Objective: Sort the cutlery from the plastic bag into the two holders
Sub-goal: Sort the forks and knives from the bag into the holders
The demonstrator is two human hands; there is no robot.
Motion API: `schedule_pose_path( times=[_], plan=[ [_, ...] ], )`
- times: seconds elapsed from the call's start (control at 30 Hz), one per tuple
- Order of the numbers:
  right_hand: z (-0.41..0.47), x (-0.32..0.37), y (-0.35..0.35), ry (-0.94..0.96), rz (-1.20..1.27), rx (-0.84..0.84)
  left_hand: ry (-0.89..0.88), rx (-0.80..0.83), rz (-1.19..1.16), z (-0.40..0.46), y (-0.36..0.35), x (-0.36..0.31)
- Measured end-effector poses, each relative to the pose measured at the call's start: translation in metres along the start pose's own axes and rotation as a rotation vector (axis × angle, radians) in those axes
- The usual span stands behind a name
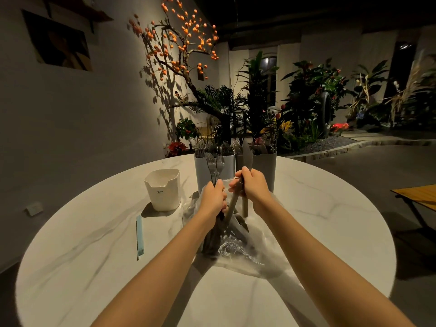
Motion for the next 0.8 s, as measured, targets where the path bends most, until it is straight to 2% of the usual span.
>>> schedule_pose_path(
  times=[0.17,0.27,0.43,0.6,0.8],
  plan=[
    [0.031,0.014,-0.007,0.019,0.062,0.056,-0.029,0.092,-0.055,0.016,-0.015,-0.026],
    [0.052,0.028,-0.009,0.069,0.026,0.064,-0.041,0.093,-0.076,0.029,-0.022,-0.038],
    [0.079,0.048,-0.014,0.067,0.124,0.101,-0.041,0.081,-0.103,0.055,-0.029,-0.050],
    [0.101,0.077,-0.004,0.238,-0.052,0.024,0.017,0.075,-0.145,0.073,-0.033,-0.052],
    [0.119,0.100,0.009,0.388,-0.026,-0.075,-0.047,0.072,-0.088,0.085,-0.039,-0.060]
  ],
)
Point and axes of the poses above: each hand's wrist, its own z-axis towards the middle knuckle, its own y-axis out of the back of the hand, x = y × z, the point moved 10 cm from there along z, towards the middle knuckle, and after that the axes turned 5 degrees about -x, right-handed, at the moved point
